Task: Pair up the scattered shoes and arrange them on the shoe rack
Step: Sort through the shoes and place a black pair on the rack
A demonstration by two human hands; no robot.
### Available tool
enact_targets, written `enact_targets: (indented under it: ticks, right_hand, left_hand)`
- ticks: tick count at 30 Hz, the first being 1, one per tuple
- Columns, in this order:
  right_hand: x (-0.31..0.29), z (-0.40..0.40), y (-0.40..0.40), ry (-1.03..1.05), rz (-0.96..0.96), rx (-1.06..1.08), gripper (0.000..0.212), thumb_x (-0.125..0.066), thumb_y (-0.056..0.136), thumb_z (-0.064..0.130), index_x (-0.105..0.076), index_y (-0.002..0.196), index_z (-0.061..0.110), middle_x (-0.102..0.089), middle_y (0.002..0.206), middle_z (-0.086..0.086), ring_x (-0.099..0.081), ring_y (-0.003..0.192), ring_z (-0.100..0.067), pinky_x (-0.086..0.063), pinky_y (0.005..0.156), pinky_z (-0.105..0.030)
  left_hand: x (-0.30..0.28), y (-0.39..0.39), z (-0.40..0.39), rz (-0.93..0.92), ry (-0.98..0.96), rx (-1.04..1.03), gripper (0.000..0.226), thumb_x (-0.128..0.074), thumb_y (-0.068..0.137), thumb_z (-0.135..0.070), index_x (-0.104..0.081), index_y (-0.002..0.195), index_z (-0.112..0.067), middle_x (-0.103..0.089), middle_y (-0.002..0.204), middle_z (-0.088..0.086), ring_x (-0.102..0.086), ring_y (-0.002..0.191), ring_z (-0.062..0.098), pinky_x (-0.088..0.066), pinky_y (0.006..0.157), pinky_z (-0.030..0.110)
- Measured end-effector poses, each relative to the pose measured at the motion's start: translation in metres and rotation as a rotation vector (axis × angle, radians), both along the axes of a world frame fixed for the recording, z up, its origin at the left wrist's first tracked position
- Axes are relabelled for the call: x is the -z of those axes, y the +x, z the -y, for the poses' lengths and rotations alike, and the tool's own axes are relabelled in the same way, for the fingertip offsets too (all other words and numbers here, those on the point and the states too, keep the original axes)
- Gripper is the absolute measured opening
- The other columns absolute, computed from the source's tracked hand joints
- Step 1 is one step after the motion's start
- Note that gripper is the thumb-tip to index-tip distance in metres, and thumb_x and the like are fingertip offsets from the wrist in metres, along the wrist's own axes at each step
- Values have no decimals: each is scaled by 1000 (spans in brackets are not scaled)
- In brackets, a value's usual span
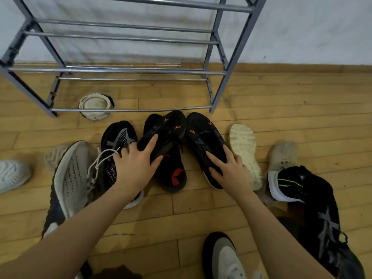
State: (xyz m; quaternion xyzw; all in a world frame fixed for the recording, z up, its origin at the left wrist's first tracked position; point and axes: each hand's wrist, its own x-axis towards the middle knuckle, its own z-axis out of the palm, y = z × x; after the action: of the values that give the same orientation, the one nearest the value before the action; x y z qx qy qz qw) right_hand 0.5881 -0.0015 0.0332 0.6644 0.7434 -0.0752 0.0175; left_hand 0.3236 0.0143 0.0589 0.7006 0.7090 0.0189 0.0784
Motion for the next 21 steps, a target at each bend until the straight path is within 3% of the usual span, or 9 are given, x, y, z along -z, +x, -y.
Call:
enact_targets:
  ticks: [3,6,11,21]
  right_hand:
    - [-6,1,-16,74,-94,17,41,-47,90,44,-51,130,39,-47,139,-18,-54,103,-47,-53,67,-49]
    - [-19,-1,-45,145,-196,28,41,-42,90,44,-55,128,37,-48,138,-18,-54,104,-46,-54,68,-50]
    - [-46,-17,-107,293,-275,22,37,-50,91,41,-58,126,34,-50,136,-16,-53,108,-43,-52,71,-46]
    - [-48,-73,-232,198,-325,-36,41,-42,96,44,-42,137,43,-28,152,-9,-34,128,-39,-42,92,-53]
  left_hand:
    - [-8,-9,1,67,85,-40,63,-51,86,-54,-32,143,-35,-52,124,26,-50,106,48,-37,85,59]
    - [-22,-22,4,90,178,-70,59,-55,86,-51,-40,139,-30,-53,119,28,-53,99,49,-39,80,60]
    - [-45,-56,5,79,139,-229,59,-43,89,-57,-30,143,-36,-52,122,22,-49,105,45,-38,85,55]
    - [-41,-153,-22,138,104,-456,56,-36,90,-58,-25,143,-40,-45,131,17,-44,114,40,-33,91,54]
